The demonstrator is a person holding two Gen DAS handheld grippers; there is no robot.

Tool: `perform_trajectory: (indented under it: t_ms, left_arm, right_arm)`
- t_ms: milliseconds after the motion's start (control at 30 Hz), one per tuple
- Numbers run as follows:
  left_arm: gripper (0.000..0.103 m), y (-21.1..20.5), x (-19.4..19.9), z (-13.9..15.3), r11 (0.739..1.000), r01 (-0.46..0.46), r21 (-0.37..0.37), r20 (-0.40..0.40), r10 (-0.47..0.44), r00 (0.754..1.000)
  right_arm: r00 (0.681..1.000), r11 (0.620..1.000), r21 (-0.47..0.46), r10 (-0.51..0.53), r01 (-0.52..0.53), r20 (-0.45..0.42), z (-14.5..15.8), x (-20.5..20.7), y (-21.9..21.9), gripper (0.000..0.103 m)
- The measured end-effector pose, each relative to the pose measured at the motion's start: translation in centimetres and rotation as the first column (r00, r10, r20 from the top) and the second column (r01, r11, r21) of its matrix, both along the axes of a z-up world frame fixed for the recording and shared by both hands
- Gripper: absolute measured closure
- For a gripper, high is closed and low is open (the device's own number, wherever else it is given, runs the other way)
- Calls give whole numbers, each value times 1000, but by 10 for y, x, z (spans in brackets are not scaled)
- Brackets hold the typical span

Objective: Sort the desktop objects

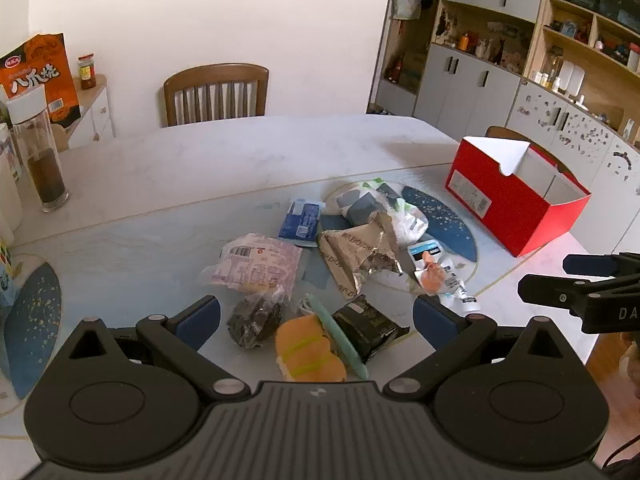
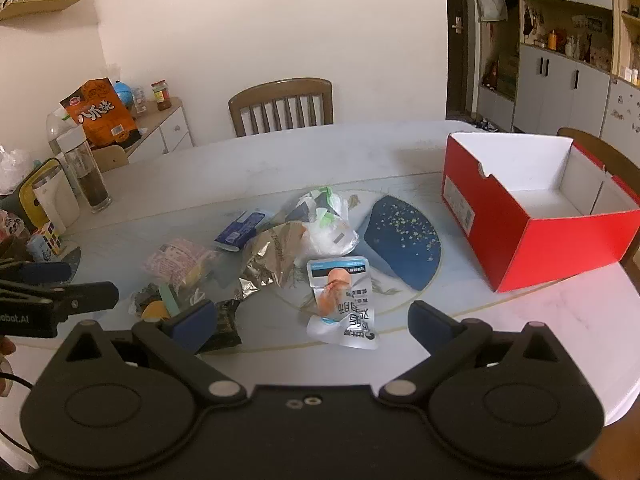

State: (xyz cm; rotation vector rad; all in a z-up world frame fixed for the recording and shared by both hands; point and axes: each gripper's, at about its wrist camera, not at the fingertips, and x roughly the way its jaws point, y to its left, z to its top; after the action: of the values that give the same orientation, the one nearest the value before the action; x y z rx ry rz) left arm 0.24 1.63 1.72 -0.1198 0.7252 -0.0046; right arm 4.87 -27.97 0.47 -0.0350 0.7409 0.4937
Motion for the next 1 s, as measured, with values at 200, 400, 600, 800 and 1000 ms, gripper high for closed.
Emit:
perform_trajectory:
  t_ms: [200,400,600,800,1000]
  left_arm:
    - [0,6,7,-2,1000,-26,-15,-9,26,1000]
    - [0,9,19,-8,999,-51,-13,-32,51,998]
    - [0,25,34,-26,993,-115,12,-56,115,992]
    - [0,36,53,-51,990,-135,49,-101,140,985]
    - [1,38,66,-63,993,-113,23,-129,115,985]
  right_arm:
    - [1000,1000,-7,17,-18,-17,-7,10,2,2]
    - [999,999,-29,30,-31,-19,-14,20,2,3]
    - [998,997,-68,45,-48,-47,-29,35,2,4]
    - [997,995,-84,42,-48,-67,-44,51,1,9]
    - [996,995,-93,32,-40,-88,-59,73,7,11]
